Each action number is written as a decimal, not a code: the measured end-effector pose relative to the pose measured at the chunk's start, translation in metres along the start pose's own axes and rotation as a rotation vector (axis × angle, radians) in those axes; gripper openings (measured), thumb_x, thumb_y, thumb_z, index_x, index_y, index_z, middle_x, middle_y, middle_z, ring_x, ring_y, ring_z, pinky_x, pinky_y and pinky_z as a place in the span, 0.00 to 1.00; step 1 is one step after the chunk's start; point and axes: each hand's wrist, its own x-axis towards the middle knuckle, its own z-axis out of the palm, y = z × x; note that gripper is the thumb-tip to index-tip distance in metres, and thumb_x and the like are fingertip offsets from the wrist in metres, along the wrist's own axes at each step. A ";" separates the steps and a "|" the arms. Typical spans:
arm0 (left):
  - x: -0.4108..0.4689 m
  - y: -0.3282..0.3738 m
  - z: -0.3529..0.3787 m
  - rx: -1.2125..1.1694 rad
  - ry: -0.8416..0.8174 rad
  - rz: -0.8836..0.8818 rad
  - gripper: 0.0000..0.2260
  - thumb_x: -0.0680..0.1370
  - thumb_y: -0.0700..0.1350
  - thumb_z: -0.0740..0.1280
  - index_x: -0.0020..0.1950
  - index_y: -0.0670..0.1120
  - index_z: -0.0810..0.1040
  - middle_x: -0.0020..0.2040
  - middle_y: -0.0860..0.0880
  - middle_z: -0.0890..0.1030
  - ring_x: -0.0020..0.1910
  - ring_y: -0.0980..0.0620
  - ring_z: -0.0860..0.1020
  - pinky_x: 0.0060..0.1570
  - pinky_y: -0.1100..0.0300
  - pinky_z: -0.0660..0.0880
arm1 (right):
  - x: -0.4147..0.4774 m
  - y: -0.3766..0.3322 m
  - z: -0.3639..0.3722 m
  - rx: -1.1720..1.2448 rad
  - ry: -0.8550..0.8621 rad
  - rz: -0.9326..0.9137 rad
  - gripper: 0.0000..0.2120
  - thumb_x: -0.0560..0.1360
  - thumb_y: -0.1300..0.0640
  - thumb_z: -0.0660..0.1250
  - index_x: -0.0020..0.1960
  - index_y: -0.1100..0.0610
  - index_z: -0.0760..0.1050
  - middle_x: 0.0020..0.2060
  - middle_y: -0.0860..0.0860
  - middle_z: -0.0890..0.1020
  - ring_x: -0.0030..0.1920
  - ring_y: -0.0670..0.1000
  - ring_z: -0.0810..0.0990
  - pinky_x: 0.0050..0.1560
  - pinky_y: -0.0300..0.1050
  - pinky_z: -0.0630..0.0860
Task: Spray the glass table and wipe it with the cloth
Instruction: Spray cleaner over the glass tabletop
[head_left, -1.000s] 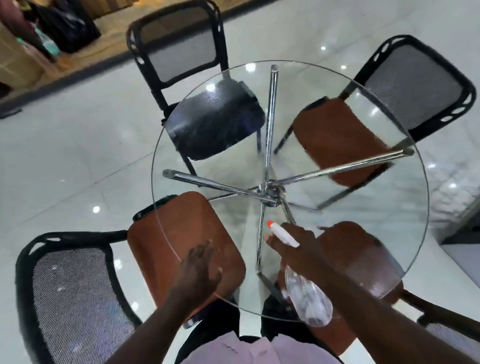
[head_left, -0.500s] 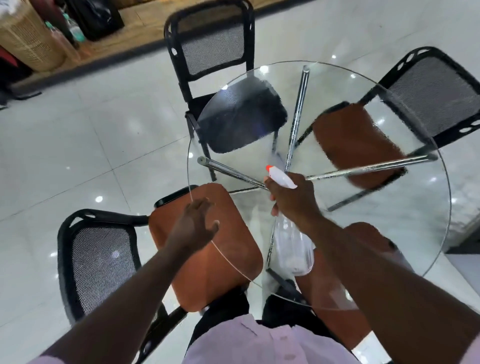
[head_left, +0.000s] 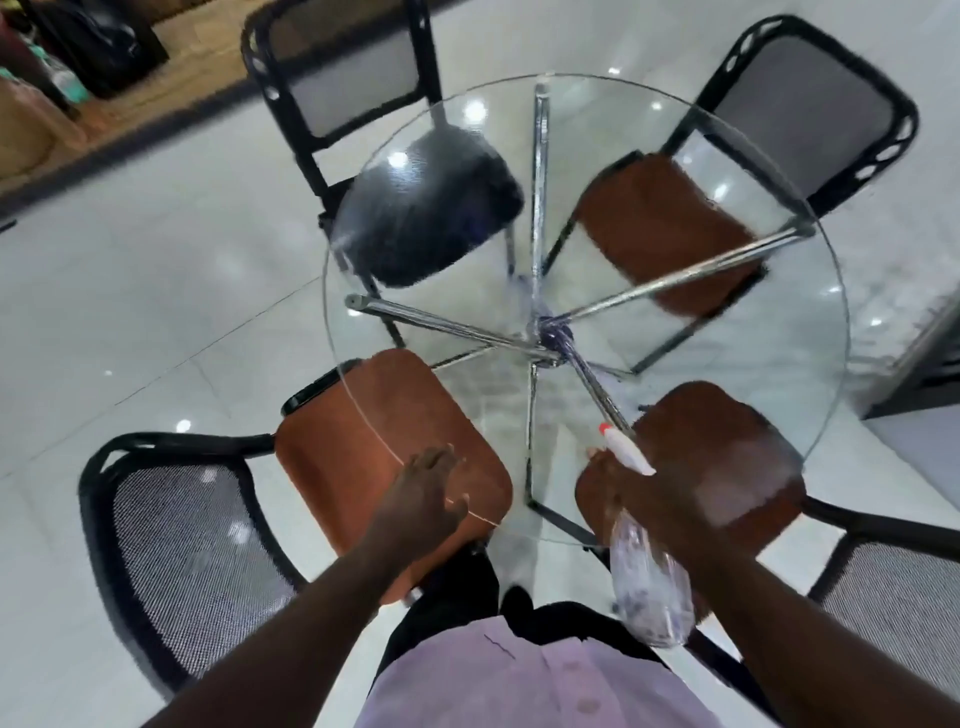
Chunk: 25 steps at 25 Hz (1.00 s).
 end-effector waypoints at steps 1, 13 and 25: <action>0.006 0.012 0.001 0.021 -0.008 0.031 0.28 0.76 0.49 0.72 0.75 0.40 0.74 0.74 0.40 0.75 0.71 0.38 0.73 0.72 0.47 0.71 | -0.006 0.010 -0.012 0.160 0.082 0.020 0.08 0.78 0.47 0.78 0.48 0.48 0.82 0.32 0.52 0.80 0.31 0.56 0.80 0.32 0.47 0.81; -0.005 0.141 0.030 0.096 -0.087 0.243 0.28 0.73 0.52 0.68 0.71 0.44 0.77 0.72 0.43 0.75 0.71 0.41 0.74 0.71 0.46 0.73 | -0.083 0.105 -0.074 0.314 0.476 -0.104 0.05 0.77 0.55 0.77 0.46 0.46 0.88 0.40 0.56 0.88 0.34 0.57 0.84 0.41 0.55 0.83; -0.127 0.098 -0.068 0.123 0.290 0.089 0.19 0.78 0.53 0.72 0.69 0.55 0.79 0.67 0.55 0.80 0.64 0.55 0.80 0.61 0.61 0.75 | -0.110 -0.009 -0.033 -0.169 -0.060 -0.570 0.13 0.74 0.45 0.81 0.51 0.48 0.82 0.37 0.47 0.87 0.27 0.50 0.86 0.37 0.50 0.85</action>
